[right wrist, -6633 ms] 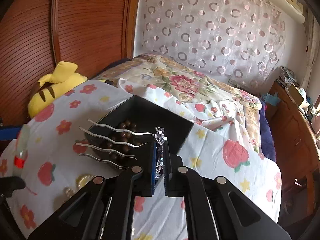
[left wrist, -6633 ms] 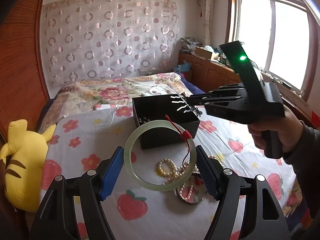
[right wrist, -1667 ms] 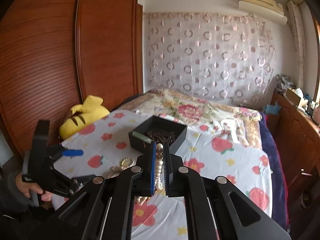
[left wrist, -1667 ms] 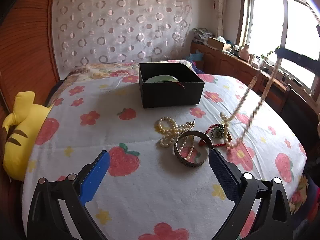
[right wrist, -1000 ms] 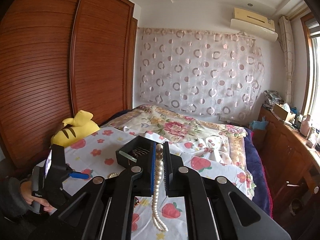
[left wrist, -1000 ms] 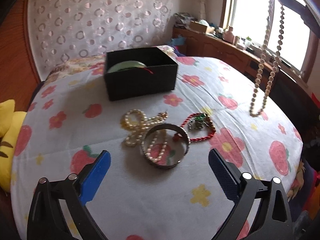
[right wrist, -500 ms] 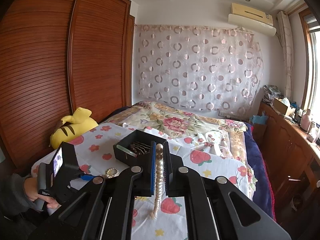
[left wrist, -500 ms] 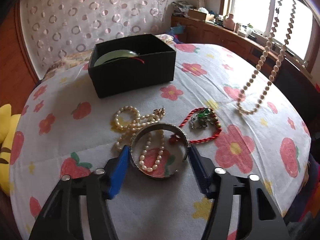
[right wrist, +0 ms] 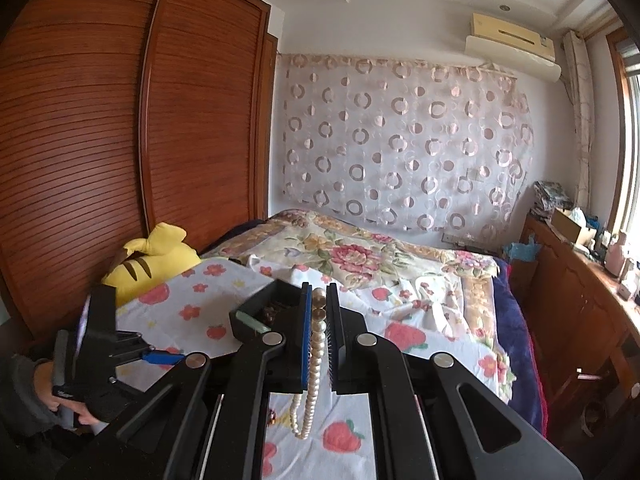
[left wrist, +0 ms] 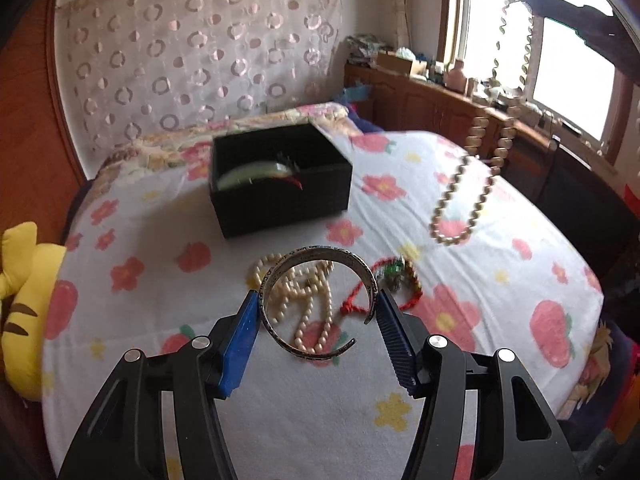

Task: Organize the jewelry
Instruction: 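Lift the pearl necklace with the right gripper while the left gripper grasps the silver bangle, then release the necklace and silver bangle into the black box with both grippers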

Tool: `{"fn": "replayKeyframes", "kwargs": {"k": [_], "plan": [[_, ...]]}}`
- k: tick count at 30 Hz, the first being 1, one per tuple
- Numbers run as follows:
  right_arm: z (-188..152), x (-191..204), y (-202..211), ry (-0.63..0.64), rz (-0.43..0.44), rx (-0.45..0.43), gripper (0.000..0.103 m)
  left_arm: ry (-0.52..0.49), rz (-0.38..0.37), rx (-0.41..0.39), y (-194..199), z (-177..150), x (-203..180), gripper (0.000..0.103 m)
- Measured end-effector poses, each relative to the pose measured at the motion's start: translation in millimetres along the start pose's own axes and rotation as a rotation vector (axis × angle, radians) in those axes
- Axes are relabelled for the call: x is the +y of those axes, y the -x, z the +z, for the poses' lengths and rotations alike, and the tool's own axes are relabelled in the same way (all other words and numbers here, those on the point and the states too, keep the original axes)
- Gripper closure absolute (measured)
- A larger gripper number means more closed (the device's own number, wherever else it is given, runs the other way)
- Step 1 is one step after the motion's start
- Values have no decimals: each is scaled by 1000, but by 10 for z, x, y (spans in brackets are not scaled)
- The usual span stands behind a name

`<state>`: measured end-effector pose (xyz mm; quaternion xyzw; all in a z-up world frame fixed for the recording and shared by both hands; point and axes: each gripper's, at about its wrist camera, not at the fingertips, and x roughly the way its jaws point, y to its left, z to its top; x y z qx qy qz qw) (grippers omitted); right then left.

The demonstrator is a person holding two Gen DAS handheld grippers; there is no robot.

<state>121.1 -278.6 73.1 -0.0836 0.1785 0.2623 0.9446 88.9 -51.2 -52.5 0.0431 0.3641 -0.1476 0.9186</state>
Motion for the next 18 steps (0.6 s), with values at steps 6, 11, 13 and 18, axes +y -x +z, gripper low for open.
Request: {"fn": "replayKeyframes", "kwargs": {"k": [6,11,13,18], "plan": [[283,19,-233,11,9,-6,95,11,18,-51,140,158,89,47],[532,58,-473,27,3,-1,95,26,31,-73,186,268,192,47],[635,59,-549,28,0,-1,95,29,36,-80,196,283,221,47],[852,118,-761,37,-5,-5,95,35,44,-92,205,367,287,47]]}}
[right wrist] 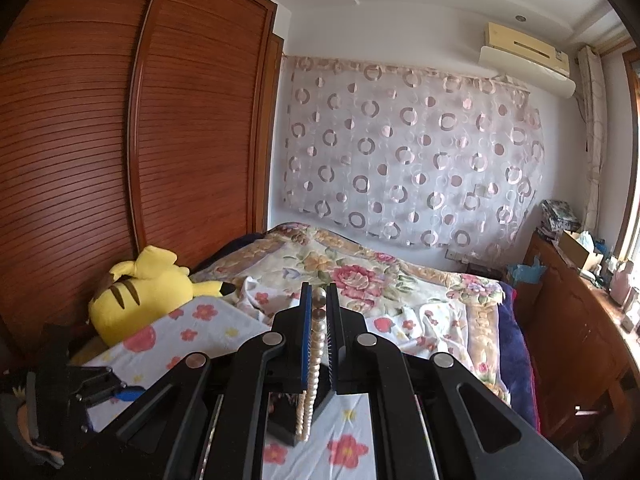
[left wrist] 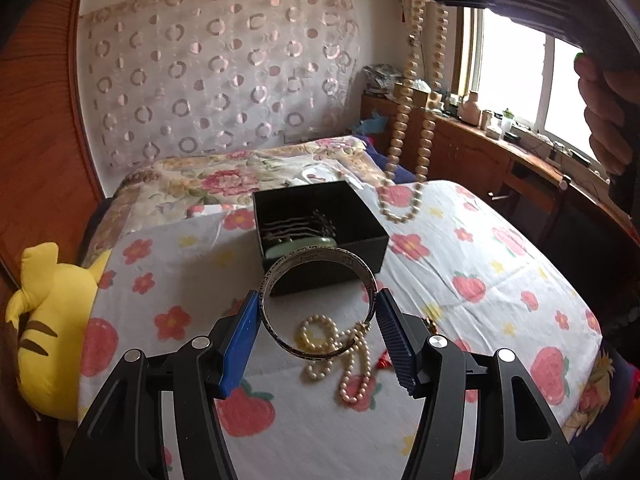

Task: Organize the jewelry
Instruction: 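Release the necklace and silver bangle into the black box with both grippers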

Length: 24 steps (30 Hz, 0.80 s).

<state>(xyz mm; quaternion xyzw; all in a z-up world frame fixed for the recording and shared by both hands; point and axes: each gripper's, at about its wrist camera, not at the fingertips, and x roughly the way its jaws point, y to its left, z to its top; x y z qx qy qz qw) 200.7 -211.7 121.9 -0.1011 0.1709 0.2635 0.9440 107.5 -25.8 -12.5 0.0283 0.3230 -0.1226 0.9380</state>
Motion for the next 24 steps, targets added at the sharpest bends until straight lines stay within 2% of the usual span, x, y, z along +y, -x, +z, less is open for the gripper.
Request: {"fn": "replayKeyframes", "kwargs": {"k": [6,16,20,23,24], "plan": [[-14,63,-360,0,5,66,95,10,19,-10,-36,86,105,47],[-580,234,-879,-11,53,248,95,10,38,2,-222,240,201,47],[-741,257,-989,-30,75,307,94,9,40,10,-331,325,221,47],[-813,265,-972,-28,73,316,93,5,48,13,-409,397,215,47],[-819,256,-954,-33,76,314,90,7,47,16,-452,430,220,47]]}}
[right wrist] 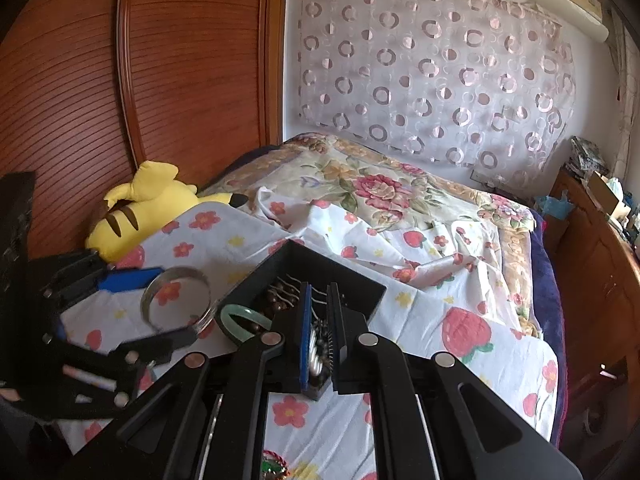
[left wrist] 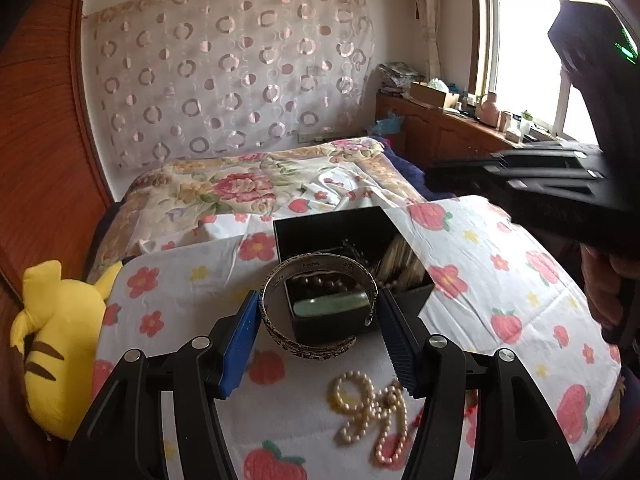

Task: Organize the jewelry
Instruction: 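Release the necklace and silver bangle into the black box with both grippers, then grasp the red cord bracelet with green charm with the right gripper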

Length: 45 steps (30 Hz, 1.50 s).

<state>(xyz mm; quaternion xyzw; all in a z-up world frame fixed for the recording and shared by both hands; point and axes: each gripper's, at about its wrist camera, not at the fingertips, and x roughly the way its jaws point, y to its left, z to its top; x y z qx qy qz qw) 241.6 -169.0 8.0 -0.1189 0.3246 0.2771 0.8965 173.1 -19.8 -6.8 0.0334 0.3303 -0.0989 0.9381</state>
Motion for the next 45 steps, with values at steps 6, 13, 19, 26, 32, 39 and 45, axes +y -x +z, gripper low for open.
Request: {"fn": "replayKeyframes", "kwargs": {"k": [6,13,19,26,32,39,45], "plan": [[-131,-131,154,-10,-1,-10,86,2,15,16,-224,152,-2,47],[-393,-193,248,-3,-8,1,86,13,18,49,-511,297,-1,47],[-618,-195,222,-3,-6,22,86,4,28,48,-608,308,-22,47],[-785,-168,192,-15,26,41,86,17,34,30,-514,220,16,47],[-1002,-5,122,1,78,76,86,-5,39,3,-243,-66,26,35],[-1280,163,41,11,108,132,86,5,21,-11,55,-465,48,16],[-1454,261,81,15,144,152,86,34,-2,-1,209,-742,43,14]]}}
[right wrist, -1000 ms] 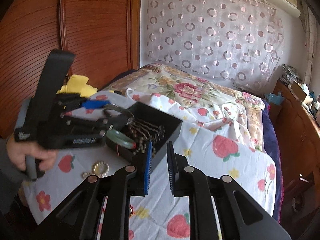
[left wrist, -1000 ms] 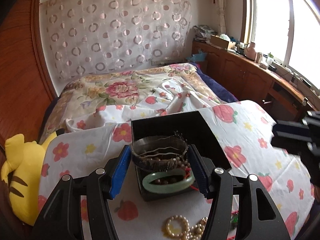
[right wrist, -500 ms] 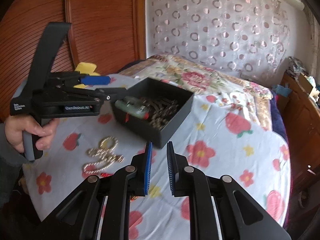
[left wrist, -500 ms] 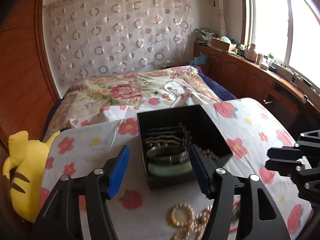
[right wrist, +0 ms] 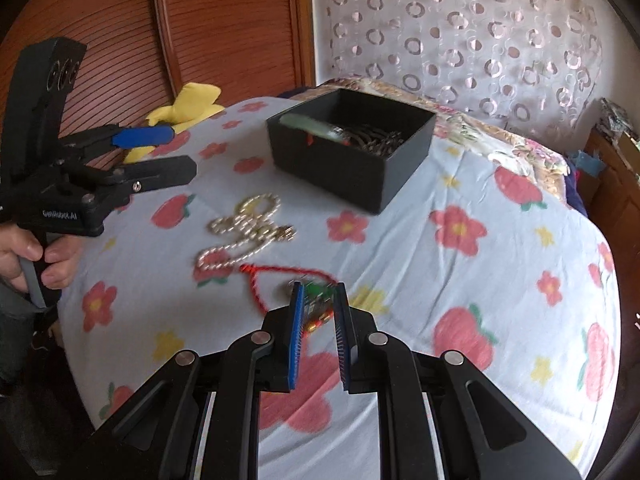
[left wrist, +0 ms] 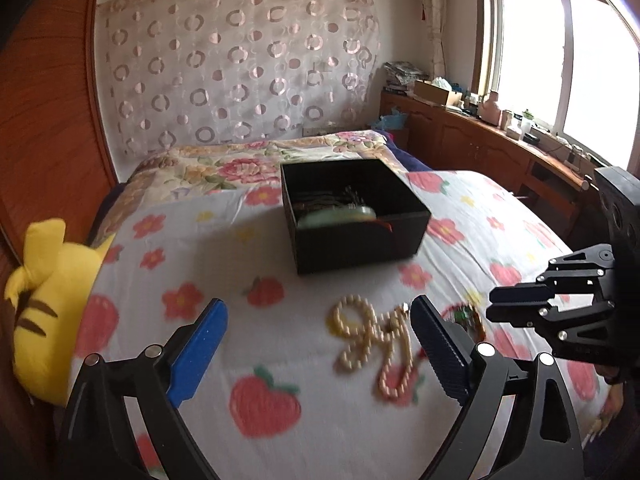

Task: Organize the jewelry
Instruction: 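Grasp the red cord bracelet with green charm with the right gripper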

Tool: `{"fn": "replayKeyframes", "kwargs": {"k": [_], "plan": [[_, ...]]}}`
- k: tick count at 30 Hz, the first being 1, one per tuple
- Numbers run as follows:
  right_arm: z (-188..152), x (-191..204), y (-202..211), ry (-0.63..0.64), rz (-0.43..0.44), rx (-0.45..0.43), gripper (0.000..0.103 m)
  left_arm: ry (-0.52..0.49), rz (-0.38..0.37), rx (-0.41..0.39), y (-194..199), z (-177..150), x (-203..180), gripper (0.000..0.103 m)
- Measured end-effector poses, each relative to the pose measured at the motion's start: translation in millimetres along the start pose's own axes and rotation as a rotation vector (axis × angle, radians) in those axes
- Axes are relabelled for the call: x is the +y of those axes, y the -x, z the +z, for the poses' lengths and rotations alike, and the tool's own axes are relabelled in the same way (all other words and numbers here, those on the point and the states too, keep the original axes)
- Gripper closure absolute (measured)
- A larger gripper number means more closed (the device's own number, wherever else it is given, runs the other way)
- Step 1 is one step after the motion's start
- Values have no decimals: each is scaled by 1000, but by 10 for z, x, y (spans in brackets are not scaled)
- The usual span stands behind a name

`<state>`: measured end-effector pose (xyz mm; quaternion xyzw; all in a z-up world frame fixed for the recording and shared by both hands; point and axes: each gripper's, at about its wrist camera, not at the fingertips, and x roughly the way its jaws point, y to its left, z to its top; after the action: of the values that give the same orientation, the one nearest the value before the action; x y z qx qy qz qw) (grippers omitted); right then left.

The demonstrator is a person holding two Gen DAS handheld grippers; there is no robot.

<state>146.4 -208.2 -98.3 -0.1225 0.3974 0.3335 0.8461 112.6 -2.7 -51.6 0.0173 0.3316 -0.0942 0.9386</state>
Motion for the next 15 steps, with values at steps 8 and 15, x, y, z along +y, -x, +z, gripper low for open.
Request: {"fn": "replayKeyframes", "kwargs": {"k": [8,15], "plan": [[-6,264,-87,46,56,24,86,11,6,10,158,-233,-22,14],[26,327,-238,69,61,71,86,25,3,-5,270,-297,-1,13]]}}
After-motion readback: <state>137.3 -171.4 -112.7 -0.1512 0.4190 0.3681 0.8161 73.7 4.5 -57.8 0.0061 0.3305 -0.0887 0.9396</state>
